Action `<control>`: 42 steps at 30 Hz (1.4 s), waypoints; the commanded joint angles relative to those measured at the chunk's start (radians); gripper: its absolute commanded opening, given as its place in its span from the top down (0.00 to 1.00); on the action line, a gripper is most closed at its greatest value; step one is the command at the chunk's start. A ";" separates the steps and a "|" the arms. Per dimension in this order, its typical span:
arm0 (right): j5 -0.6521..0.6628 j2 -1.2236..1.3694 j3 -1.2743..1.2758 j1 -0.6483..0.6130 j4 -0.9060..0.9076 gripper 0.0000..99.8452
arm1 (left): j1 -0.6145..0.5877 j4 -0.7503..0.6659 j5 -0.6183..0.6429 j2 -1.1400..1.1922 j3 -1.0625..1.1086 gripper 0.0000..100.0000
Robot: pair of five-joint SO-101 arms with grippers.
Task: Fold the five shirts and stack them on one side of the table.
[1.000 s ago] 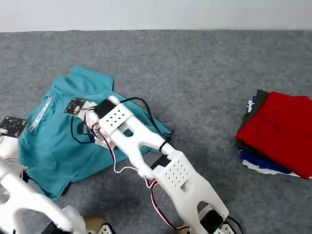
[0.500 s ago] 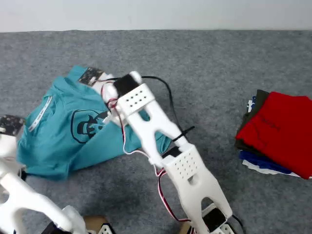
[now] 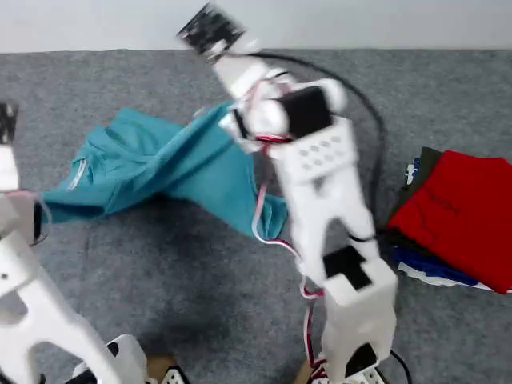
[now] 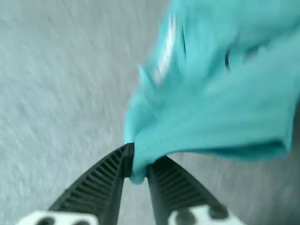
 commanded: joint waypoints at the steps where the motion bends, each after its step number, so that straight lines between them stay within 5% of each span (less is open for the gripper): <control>1: 0.072 -0.173 -0.057 0.065 0.033 0.99 | 0.121 0.012 0.109 -0.040 -0.228 1.00; 11: 0.163 -0.433 -0.057 0.257 0.002 0.99 | 0.186 -0.456 0.051 -0.046 -0.671 1.00; 17: 0.167 -0.587 -0.052 0.329 -0.008 0.99 | 0.186 -0.554 -0.063 -0.048 -0.805 1.00; 22: 0.170 -0.691 -0.051 0.367 -0.001 0.99 | 0.186 -0.517 -0.081 -0.048 -0.917 1.00; 35: 0.267 -0.897 -0.037 0.446 0.041 0.99 | 0.187 -0.143 -0.259 -0.049 -1.296 1.00; 42: 0.325 -1.063 0.270 0.446 0.039 0.99 | 0.186 -0.104 -0.265 -0.049 -1.323 1.00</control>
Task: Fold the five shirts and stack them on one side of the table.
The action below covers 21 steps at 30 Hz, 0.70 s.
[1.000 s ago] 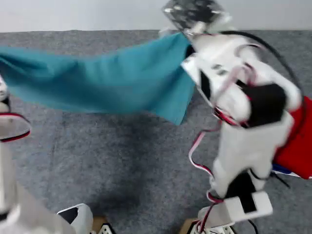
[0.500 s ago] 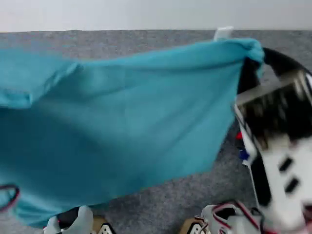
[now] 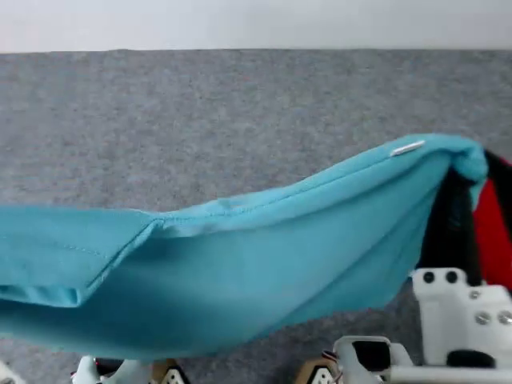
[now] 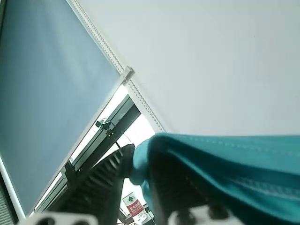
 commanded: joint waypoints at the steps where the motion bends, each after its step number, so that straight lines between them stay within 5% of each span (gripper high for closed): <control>1: 0.043 -0.085 0.213 0.008 0.036 0.99 | 0.000 0.006 -0.009 0.008 -0.001 1.00; 8: 0.057 -0.252 0.612 0.005 0.012 0.99 | 0.000 0.008 -0.009 0.020 0.133 1.00; 14: 0.055 -0.282 0.936 0.004 -0.228 0.99 | 0.006 -0.020 -0.009 0.026 0.458 1.00; 21: 0.057 -0.278 1.382 -0.018 -0.700 0.99 | 0.009 -0.345 -0.008 0.026 1.029 1.00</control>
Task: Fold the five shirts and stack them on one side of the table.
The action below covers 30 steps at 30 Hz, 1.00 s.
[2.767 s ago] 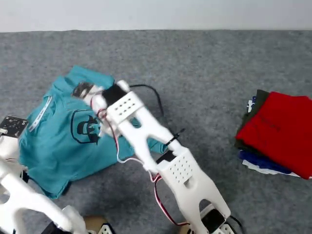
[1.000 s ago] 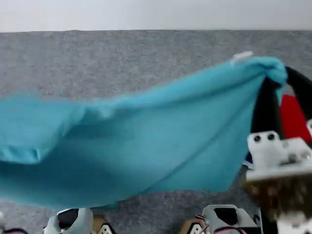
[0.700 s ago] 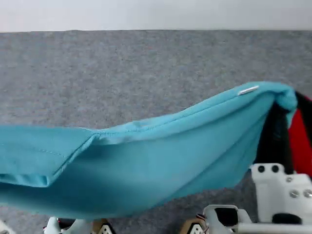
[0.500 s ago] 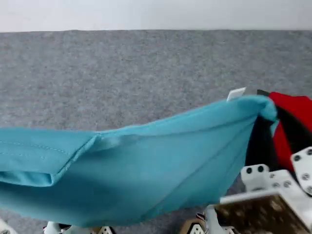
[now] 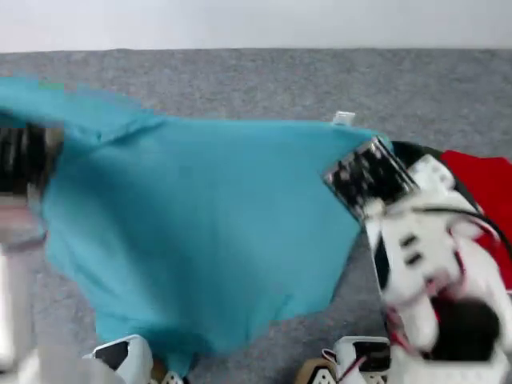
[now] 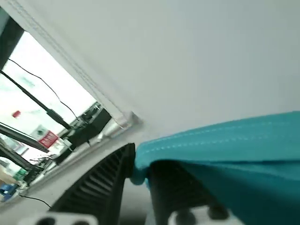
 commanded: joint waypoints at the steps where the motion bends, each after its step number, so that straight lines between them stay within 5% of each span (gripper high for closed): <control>1: 0.015 -0.001 0.222 -0.033 -0.260 0.99 | 0.012 -0.239 -0.008 0.015 0.302 1.00; 10: 0.106 0.036 0.620 -0.159 -0.739 0.99 | 0.160 -0.770 -0.009 0.046 0.763 1.00; 15: 0.104 0.182 0.585 -0.157 -0.825 0.99 | 0.187 -0.853 -0.011 0.130 0.788 1.00; 22: 0.029 0.410 0.371 -0.162 -0.757 0.99 | 0.146 -0.617 -0.011 0.132 0.791 1.00; 30: -0.218 0.894 -0.180 -0.222 -0.280 0.99 | -0.057 -0.158 -0.012 0.133 0.796 1.00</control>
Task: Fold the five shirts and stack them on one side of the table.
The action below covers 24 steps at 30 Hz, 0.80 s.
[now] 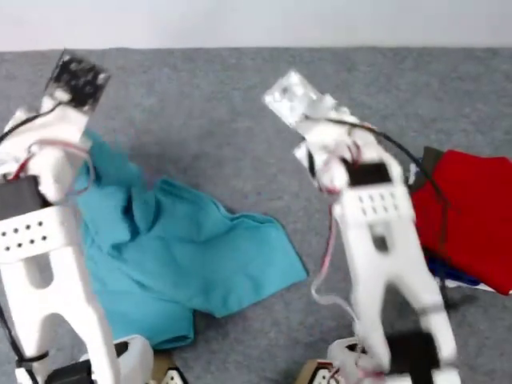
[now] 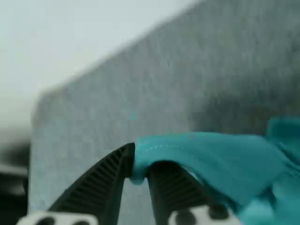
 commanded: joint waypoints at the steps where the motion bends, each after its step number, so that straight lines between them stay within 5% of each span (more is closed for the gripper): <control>1: -0.114 0.214 -0.348 -0.056 0.232 0.99 | -0.095 0.181 -0.009 -0.006 -0.008 1.00; 14: -0.261 0.920 -1.226 -0.334 0.708 0.94 | -0.150 0.287 -0.008 -0.005 0.179 1.00; 24: -0.262 1.248 -1.669 -0.483 0.762 0.84 | -0.229 0.221 -0.005 -0.006 0.303 1.00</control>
